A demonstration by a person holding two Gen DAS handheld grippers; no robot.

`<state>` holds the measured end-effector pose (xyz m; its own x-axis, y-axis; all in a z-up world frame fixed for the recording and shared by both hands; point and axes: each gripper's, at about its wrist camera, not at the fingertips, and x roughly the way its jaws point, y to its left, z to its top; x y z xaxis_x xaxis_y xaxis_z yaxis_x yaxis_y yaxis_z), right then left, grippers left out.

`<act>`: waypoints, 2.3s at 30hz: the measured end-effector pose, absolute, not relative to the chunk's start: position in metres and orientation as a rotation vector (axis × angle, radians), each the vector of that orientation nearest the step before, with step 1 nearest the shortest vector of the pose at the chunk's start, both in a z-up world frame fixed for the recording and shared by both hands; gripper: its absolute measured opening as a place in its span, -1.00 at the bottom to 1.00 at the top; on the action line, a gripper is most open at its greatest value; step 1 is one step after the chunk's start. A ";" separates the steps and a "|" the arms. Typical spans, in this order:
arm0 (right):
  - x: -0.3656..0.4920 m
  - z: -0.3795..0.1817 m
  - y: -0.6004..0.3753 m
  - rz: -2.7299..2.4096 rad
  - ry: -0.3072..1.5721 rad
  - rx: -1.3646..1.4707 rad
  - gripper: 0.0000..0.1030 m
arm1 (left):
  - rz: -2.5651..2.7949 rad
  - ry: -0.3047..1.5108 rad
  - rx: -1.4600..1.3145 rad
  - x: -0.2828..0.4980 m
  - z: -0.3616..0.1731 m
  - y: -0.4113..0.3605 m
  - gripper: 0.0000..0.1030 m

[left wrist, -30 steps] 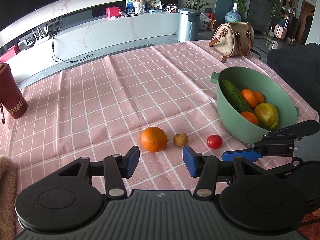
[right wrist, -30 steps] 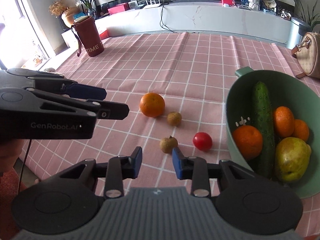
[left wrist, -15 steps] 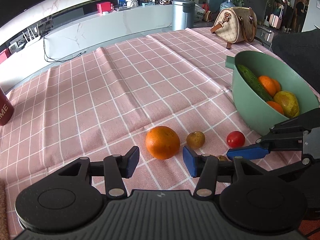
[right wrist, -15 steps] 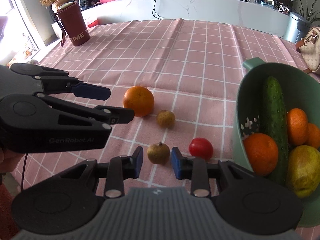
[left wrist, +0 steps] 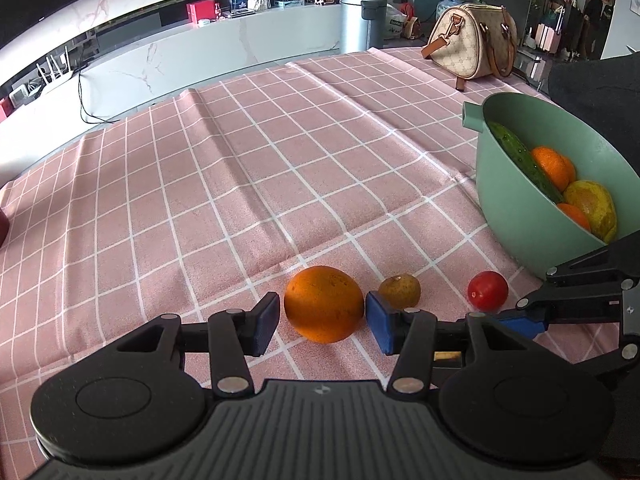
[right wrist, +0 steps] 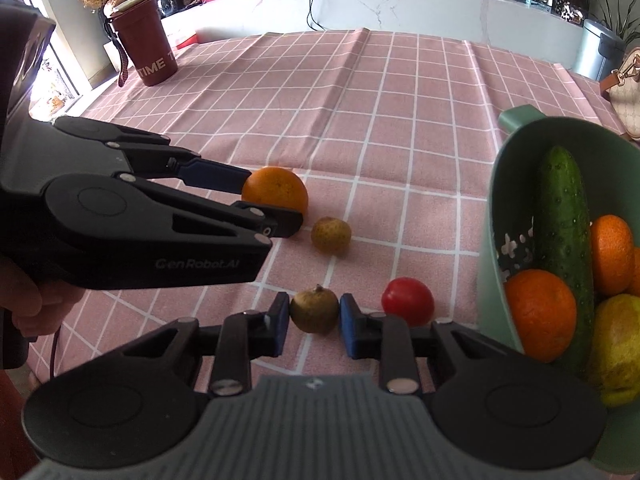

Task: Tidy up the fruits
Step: 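Grasp a small brown fruit with the right tool while the left tool grasps an orange, then carry the brown fruit and the orange over the green colander with both tools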

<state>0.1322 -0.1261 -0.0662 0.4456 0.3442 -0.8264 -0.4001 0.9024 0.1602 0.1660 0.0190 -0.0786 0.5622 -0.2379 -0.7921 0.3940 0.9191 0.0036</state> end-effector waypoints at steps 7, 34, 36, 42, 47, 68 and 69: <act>0.132 -0.067 -0.126 0.461 1.007 -0.063 -0.56 | -0.380 0.904 0.159 0.167 -0.079 0.019 -0.05; 0.079 -0.026 -0.136 0.596 0.985 -0.117 -0.57 | -0.302 0.940 0.029 0.102 -0.026 0.012 -0.08; 0.072 -0.018 -0.142 0.604 0.974 -0.132 -0.57 | -0.320 0.936 0.024 0.097 -0.018 0.007 -0.08; 0.058 0.007 -0.169 0.598 0.938 -0.171 -0.57 | -0.387 0.907 0.037 0.086 0.007 -0.025 -0.08; 0.053 0.025 -0.197 0.559 0.893 -0.229 -0.57 | -0.438 0.896 0.060 0.086 0.020 -0.056 -0.08; 0.105 0.032 -0.287 0.446 0.948 -0.479 -0.57 | -0.549 0.996 0.060 0.141 0.004 -0.149 -0.08; 0.110 0.029 -0.290 0.445 0.956 -0.488 -0.57 | -0.552 1.006 0.055 0.144 0.002 -0.150 -0.08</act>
<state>0.1095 -0.2902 0.0294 0.5036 0.1435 -0.8519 -0.5597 0.8053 -0.1952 0.1441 -0.1504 0.0019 0.4113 -0.4136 -0.8123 0.4632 0.8623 -0.2045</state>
